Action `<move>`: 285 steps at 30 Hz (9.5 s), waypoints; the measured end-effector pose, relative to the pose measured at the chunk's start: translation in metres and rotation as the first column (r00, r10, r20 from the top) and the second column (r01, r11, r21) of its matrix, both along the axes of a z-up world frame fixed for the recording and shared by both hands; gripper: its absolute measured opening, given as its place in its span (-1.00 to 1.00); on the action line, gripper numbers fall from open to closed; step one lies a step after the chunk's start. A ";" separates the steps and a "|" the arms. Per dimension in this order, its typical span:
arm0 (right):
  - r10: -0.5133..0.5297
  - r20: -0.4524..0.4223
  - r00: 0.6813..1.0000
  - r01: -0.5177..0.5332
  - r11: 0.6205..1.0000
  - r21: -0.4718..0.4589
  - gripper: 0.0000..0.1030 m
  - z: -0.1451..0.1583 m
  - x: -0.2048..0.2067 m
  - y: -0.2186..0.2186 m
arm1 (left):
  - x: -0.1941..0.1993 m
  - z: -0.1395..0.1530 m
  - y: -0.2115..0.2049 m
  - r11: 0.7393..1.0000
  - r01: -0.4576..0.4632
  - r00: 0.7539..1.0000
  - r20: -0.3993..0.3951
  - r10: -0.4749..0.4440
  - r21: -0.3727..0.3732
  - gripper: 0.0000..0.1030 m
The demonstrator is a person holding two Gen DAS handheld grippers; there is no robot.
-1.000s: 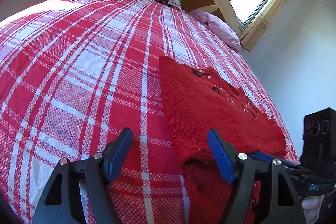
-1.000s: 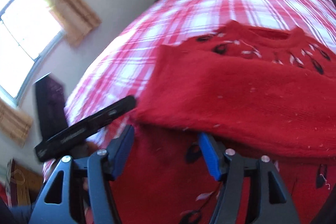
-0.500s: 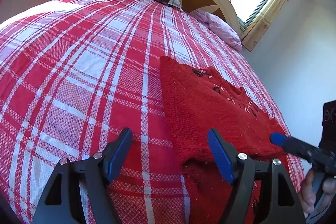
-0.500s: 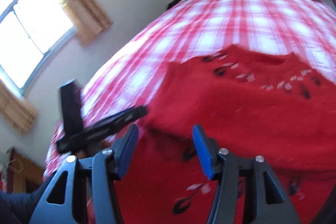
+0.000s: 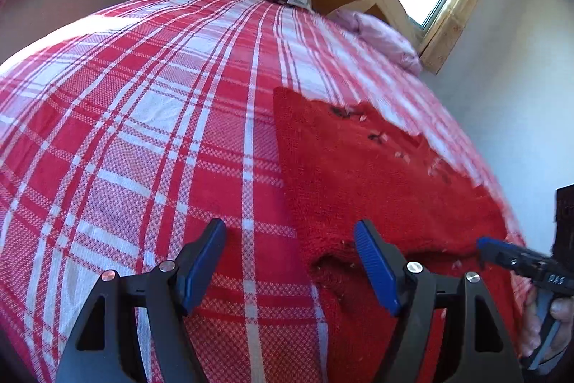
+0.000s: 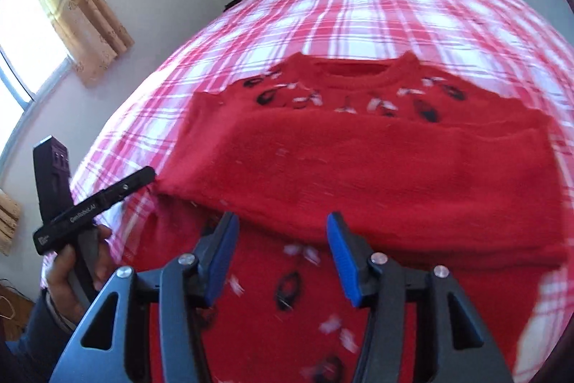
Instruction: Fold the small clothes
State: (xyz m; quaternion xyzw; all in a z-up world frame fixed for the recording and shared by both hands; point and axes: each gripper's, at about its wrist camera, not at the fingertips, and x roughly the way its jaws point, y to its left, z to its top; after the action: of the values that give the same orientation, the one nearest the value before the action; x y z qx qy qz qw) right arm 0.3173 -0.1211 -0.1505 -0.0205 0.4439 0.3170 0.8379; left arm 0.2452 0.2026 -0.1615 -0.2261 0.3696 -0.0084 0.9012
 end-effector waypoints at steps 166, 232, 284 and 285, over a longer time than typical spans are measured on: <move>-0.193 -0.174 0.966 0.230 0.946 0.228 -0.76 -0.046 -0.229 -0.247 | -0.255 0.010 -0.113 0.946 0.323 0.937 -0.154 -0.315 0.033 -0.87; -0.281 -0.166 0.945 0.324 0.868 0.377 -0.78 0.061 0.105 -0.187 | 0.071 0.068 -0.020 0.944 0.214 0.975 -0.009 -0.224 -0.250 -0.88; -0.145 -0.178 0.973 0.175 0.970 0.170 -0.20 -0.001 0.012 -0.188 | -0.022 0.012 -0.054 0.969 0.202 0.978 -0.016 -0.206 -0.139 -0.23; -0.155 -0.172 0.973 0.180 0.973 0.143 -0.44 -0.005 0.014 -0.184 | -0.021 0.008 -0.056 0.974 0.187 0.980 -0.045 -0.194 -0.127 -0.23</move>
State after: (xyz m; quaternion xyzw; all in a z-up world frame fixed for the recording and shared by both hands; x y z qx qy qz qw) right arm 0.3311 -0.3050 -0.1550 0.1088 0.4834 0.2796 0.8224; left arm 0.2238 0.1469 -0.1531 -0.2444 0.4140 -0.1111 0.8698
